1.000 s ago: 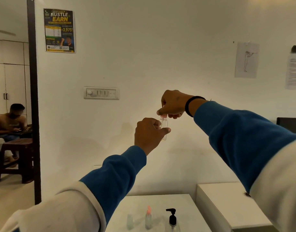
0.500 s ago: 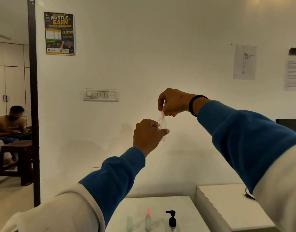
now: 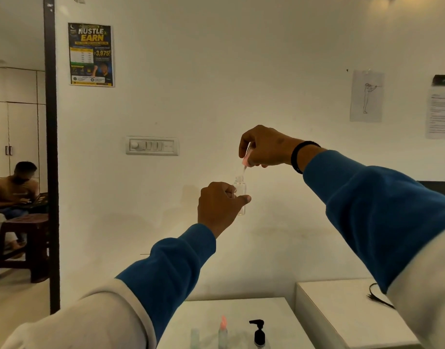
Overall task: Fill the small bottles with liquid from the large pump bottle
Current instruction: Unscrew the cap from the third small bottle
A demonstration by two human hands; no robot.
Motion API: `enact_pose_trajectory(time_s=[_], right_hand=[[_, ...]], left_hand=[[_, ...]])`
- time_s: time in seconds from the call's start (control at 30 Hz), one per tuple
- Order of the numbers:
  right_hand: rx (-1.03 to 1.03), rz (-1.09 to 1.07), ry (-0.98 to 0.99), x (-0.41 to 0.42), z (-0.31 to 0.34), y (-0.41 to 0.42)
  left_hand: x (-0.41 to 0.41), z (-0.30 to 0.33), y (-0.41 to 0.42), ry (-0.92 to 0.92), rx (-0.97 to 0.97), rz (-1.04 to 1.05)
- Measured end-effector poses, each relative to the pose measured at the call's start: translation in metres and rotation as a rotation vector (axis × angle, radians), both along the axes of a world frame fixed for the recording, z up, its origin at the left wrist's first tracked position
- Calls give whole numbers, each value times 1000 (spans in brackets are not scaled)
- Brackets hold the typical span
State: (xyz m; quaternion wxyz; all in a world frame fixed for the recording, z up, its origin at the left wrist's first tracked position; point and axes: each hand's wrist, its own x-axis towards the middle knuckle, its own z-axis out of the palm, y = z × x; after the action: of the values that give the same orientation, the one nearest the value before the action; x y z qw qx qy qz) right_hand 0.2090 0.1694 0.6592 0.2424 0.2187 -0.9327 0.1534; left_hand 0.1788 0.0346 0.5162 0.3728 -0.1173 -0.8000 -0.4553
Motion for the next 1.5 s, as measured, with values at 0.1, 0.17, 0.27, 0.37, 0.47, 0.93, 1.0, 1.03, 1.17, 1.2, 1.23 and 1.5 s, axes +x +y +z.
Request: enact_pose_trajectory(time_s=[0.1,0.17,0.27,0.37,0.47,0.93,1.0,1.03,1.17,1.2,1.23,1.5], right_hand=[[-2,9,28,3,4,3],[8,2,70,5,6,5],[-20,11,113,10,9,10],[-53,17,149,13,11,16],[-94,21,197,14,10,20],[-327,-33,365,14,-52,35],[-399,-59,385,13,-72,33],[-433,-71,385,11,-83,31],[-586,-110,356,3,-134,22],[-617,-123,339,0,-148,19],[-644,-134,321,-2,-161,15],[-787,-181,96,-29,-286,-25]], left_hand=[[-2,-1,-2,23,-3,6],[-2,-1,-4,32,0,5],[-2,-1,-6,44,8,14],[-3,-1,-8,39,26,12],[-3,-2,-10,38,45,8],[-3,-14,-22,70,81,-47],[-4,-21,-24,53,83,-66],[-5,-25,-25,45,84,-72],[-8,-50,-30,32,80,-77],[-8,-60,-32,20,75,-78],[-9,-68,-34,7,72,-81],[-15,-175,-67,-184,118,-89]])
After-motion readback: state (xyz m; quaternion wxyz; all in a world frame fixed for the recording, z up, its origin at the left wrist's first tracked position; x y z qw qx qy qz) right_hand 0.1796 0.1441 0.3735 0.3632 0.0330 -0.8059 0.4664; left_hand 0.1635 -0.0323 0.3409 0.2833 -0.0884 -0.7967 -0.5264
